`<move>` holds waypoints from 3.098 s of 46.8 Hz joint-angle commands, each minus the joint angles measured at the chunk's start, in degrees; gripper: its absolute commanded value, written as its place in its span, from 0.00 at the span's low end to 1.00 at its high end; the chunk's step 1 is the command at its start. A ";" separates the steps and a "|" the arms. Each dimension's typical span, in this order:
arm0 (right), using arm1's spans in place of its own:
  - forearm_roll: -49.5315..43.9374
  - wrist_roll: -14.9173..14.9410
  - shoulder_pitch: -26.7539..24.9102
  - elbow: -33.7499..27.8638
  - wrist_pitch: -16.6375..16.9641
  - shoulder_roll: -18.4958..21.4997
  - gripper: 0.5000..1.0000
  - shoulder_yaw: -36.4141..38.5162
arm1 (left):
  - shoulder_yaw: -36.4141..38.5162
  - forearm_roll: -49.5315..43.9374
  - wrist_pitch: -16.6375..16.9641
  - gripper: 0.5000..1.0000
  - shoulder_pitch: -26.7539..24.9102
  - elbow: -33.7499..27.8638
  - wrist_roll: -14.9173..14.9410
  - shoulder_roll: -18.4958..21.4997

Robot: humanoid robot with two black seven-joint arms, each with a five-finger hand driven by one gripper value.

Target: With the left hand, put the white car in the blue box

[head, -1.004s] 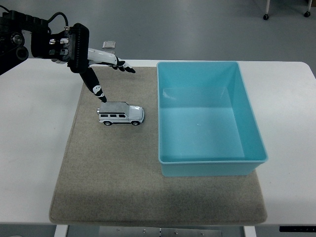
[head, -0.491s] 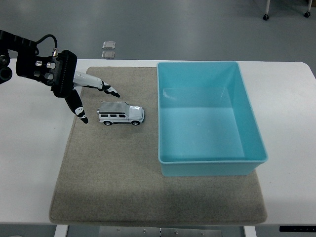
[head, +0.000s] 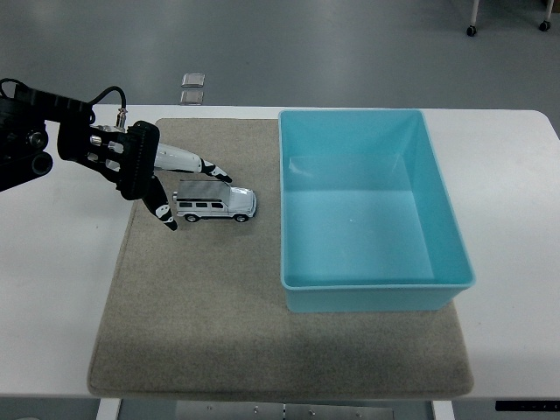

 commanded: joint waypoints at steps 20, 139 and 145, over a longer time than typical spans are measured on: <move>0.04 0.00 -0.05 0.00 0.00 0.00 0.87 0.00 | 1.03 0.91 6.80 0.91 0.56 1.91 0.52 -1.94; -0.05 0.00 -0.05 0.00 0.00 0.00 0.87 0.00 | -6.18 -0.06 7.25 0.00 -10.60 0.59 -0.44 -11.61; -0.05 0.00 -0.05 0.00 0.00 0.00 0.87 0.00 | -6.09 -0.15 7.25 0.00 -10.16 1.38 -0.44 -13.63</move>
